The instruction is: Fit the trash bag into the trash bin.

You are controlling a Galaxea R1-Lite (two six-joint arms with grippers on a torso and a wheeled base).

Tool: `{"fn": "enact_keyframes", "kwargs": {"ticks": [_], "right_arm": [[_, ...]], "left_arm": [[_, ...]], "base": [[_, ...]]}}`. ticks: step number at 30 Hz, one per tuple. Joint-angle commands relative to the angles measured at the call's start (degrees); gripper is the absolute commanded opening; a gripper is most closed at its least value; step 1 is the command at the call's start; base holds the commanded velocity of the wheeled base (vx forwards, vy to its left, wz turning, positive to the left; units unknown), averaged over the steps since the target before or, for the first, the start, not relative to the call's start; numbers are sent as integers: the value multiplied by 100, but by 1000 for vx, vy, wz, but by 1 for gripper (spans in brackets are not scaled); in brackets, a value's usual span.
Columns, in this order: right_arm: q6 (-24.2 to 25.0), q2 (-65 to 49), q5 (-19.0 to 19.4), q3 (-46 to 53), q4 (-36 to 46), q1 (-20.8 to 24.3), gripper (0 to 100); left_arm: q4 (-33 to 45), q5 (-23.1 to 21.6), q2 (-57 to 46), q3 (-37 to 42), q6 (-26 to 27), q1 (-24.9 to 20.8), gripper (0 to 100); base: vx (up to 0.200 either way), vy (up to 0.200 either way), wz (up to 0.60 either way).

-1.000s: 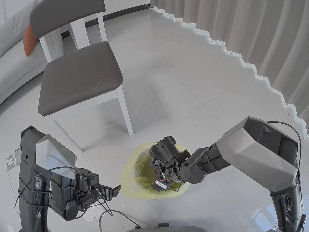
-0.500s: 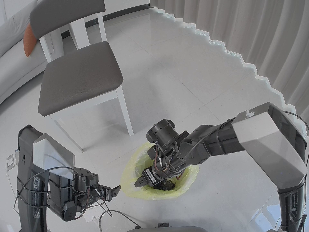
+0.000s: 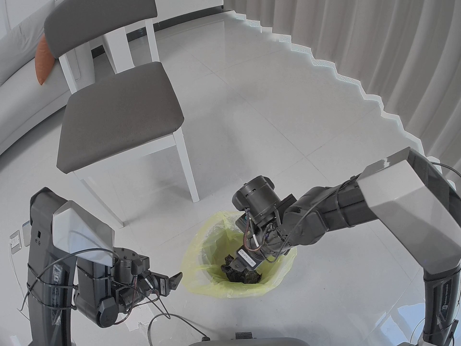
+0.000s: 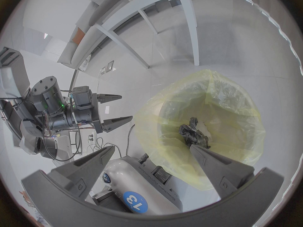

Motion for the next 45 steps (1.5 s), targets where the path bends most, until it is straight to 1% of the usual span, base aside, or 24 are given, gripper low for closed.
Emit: {"fn": "enact_keyframes", "kwargs": {"ticks": [1, 8, 10, 13, 18, 22, 26, 28, 32, 34, 38, 45], "right_arm": [[-558, -723, -151, 814, -387, -393, 100], [-725, -1198, -187, 1227, -387, -780, 100], [-778, -1260, -187, 1359, -396, -877, 100], [-866, -1286, -195, 1446, -396, -982, 100], [-892, -1224, -187, 1482, -405, -1123, 100], [-1050, -1057, -195, 1464, -423, -1255, 100], [-1121, -829, -195, 1429, -563, -1395, 100], [-1200, -750, -195, 1402, -607, -1501, 100], [-1481, -627, -187, 1359, -607, -1773, 100], [-1534, -530, -187, 1332, -607, -1870, 100], [-1551, -407, -187, 1315, -607, -1958, 100], [-1542, -56, -187, 1060, -616, -1923, 100]], "left_arm": [[-102, -3, 576, -677, 32, 10, 100], [-23, -12, 954, -1389, 163, -60, 100], [557, -56, 822, -1600, 322, -25, 100], [1489, -56, 620, -1969, 401, -8, 100], [1972, -91, 594, -2453, 401, -43, 100], [2535, -152, 558, -2857, 392, -87, 100], [2790, -144, 558, -3094, 392, -210, 100], [2895, -135, 558, -3191, 427, -227, 100], [3537, -117, 506, -3481, 427, -289, 100], [3668, -108, 488, -3534, 418, -289, 100], [3370, -73, 497, -3305, 427, -236, 100], [2394, -64, 479, -2497, 454, -113, 100]], "base": [[0, 0, 0], [0, 0, 0], [0, 0, 0], [0, 0, 0], [0, 0, 0], [0, 0, 0], [0, 0, 0], [0, 0, 0], [0, 0, 0], [0, 0, 0], [0, 0, 0], [0, 0, 0]]}}
